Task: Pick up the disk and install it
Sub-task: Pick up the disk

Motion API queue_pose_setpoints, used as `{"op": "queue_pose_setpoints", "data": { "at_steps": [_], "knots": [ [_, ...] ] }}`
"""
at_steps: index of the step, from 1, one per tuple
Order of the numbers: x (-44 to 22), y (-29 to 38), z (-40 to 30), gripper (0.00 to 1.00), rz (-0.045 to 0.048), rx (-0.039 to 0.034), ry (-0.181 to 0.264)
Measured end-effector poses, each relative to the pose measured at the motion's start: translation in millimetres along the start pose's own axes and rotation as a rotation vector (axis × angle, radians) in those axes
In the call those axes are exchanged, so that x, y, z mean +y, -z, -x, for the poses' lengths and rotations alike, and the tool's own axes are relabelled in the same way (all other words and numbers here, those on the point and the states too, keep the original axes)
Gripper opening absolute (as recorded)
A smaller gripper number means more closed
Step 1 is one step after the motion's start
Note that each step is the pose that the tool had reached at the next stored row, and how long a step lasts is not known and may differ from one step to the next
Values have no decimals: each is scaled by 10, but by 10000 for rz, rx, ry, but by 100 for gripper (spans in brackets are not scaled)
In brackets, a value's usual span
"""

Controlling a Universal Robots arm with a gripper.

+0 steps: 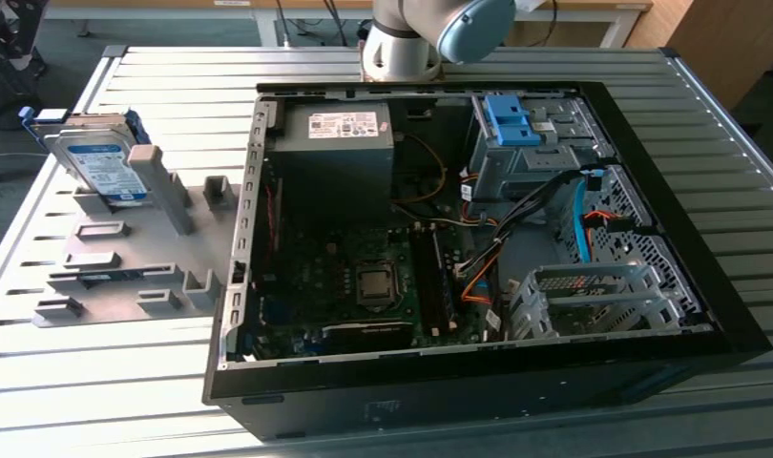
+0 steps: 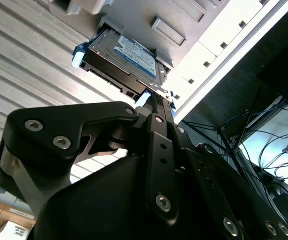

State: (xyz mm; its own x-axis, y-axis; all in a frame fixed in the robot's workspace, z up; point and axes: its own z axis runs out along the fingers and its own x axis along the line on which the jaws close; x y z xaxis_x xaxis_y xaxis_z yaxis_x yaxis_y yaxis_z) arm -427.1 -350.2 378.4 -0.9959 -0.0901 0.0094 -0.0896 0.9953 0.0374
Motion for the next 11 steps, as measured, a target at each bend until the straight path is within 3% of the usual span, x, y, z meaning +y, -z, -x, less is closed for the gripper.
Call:
{"op": "queue_pose_setpoints", "data": {
  "at_steps": [11],
  "knots": [
    [0, 0, 0, 11, -1, 5, 174]
  ]
}}
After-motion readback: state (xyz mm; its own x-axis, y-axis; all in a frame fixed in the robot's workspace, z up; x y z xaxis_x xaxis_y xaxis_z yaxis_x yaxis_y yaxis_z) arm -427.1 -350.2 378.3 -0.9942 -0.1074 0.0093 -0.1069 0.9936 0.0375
